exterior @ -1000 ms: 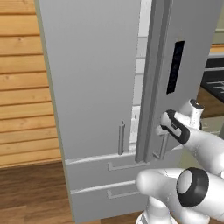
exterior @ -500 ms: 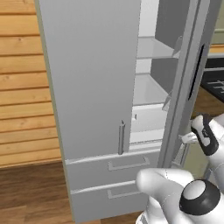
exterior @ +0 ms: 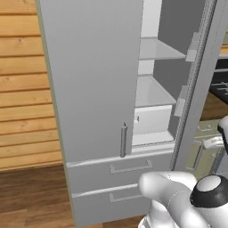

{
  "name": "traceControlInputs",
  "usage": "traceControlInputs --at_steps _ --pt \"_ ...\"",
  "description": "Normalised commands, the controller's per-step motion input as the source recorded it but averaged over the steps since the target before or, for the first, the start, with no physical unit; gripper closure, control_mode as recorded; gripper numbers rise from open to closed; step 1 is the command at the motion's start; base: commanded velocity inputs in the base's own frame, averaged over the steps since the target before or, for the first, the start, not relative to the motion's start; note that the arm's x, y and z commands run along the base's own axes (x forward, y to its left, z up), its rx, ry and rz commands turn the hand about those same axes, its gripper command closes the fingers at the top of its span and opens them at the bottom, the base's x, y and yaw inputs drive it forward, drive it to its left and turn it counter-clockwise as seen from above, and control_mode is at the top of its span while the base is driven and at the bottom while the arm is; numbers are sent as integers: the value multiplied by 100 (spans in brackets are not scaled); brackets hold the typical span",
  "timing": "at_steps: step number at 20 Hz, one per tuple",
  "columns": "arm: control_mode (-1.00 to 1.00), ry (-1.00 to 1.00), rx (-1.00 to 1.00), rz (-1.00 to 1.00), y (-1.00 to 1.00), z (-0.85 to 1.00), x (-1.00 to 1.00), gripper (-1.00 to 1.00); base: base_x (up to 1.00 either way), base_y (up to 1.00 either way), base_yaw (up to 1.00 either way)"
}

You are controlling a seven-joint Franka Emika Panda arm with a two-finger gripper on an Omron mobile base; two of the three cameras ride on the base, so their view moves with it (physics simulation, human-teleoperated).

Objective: Take the strawberry from the fridge and place it on top of the pancake, located on the dining counter.

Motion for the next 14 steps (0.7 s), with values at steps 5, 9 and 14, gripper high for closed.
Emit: traceControlInputs --at_steps 5,9,14 --pt "-100 10 0 0 -3 88 -35 -100 0 0 0" --pt "-100 10 -4 0 51 75 -68 -100 0 0 0" --pt "-100 0 -23 0 93 93 -91 -100 0 0 0"
